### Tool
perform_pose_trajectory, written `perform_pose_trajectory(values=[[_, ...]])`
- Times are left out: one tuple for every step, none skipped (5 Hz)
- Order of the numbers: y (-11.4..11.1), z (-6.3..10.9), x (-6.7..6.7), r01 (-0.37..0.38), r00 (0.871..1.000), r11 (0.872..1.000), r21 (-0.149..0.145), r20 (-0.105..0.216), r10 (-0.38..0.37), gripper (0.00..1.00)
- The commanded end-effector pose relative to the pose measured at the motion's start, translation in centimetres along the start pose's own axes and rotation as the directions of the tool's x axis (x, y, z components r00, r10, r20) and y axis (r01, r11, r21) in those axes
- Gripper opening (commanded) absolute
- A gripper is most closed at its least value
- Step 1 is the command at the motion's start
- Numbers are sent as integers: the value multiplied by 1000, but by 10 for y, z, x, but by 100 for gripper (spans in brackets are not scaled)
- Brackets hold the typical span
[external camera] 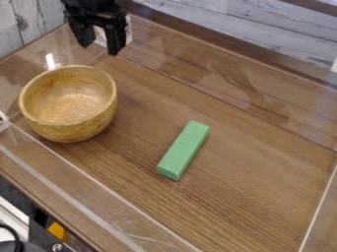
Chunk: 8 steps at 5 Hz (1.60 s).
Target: Put the green block in the brown bowl
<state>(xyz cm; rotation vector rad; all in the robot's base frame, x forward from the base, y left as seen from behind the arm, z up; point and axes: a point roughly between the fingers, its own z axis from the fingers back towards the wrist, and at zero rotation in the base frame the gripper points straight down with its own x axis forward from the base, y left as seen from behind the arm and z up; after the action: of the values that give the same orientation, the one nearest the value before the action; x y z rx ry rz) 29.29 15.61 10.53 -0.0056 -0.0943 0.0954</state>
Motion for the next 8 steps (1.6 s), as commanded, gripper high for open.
perform_pose_trajectory(values=[[-10,24,9,51,996,999,19,71,-52,100],[-17,17,9,92,993,996,15,76,-93,100],[-24,13,10,124,989,992,9,83,-124,100],[-20,25,18,186,978,983,-4,93,-185,100],[-17,35,23,213,973,977,-26,96,-210,100],[-15,34,21,194,977,981,-32,99,-190,100],[-13,33,19,176,980,984,-37,100,-172,100],[-2,41,16,204,974,978,-47,109,-198,100]])
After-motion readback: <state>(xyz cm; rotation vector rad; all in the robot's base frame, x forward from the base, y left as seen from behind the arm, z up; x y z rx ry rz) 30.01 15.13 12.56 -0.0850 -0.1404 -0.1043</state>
